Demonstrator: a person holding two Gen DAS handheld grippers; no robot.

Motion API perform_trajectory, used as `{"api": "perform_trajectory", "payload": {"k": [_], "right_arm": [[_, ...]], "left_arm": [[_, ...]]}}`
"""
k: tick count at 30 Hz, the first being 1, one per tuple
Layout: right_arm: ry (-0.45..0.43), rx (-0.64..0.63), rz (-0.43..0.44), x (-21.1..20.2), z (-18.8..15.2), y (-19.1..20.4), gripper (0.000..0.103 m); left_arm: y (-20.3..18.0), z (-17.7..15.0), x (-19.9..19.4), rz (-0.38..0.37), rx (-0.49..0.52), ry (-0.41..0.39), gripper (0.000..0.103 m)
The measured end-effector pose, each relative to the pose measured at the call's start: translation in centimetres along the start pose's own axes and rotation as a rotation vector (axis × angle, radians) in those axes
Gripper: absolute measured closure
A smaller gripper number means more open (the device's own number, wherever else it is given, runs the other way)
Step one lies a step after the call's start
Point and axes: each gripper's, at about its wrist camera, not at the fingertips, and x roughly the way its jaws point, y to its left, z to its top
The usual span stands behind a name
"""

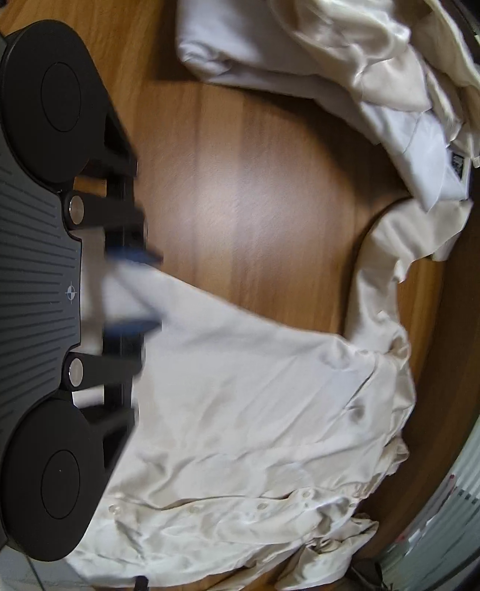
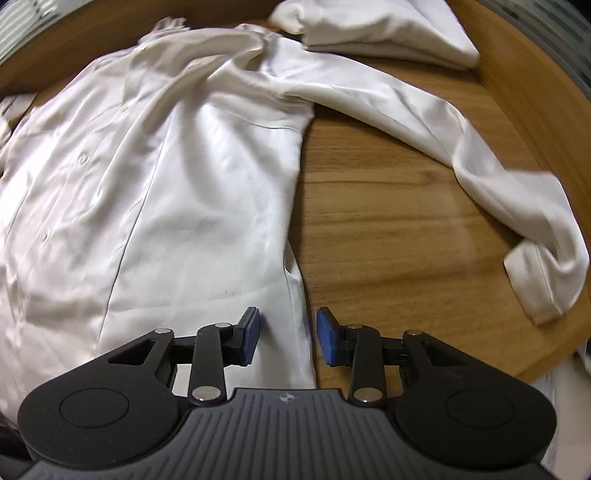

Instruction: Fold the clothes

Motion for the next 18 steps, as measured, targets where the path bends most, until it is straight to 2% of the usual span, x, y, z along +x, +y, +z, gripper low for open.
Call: {"api": "perform_trajectory", "payload": {"k": [1, 2, 7, 13, 18], "right_arm": [[0.004, -0.008, 0.010, 0.0, 0.1, 0.0, 0.083], [0.008, -0.016, 0.023, -0.1, 0.1, -0.1, 0.100], [0.034, -0.077, 0.024, -0.3, 0.1, -0.9, 0.102], [0.065, -0.100, 0.046, -0.9, -0.5, -4.4, 0.102], [0.093, -0.153, 0.063, -1.6, -1.2, -6.5, 0.102]], "left_arm": [[-0.2, -0.3, 0.0, -0.006, -0.001, 0.007, 0.098], [-0.6, -0.7, -0.1, 0.001, 0.002, 0.006, 0.099], [-1.6, -3.0, -0.7, 0.004, -0.047, 0.028, 0.099], [-3.9, -6.4, -1.9, -0.022, -0.069, 0.080, 0.099], [-5.6, -9.9, -2.8, -0.001, -0.090, 0.112, 0.099]]}}
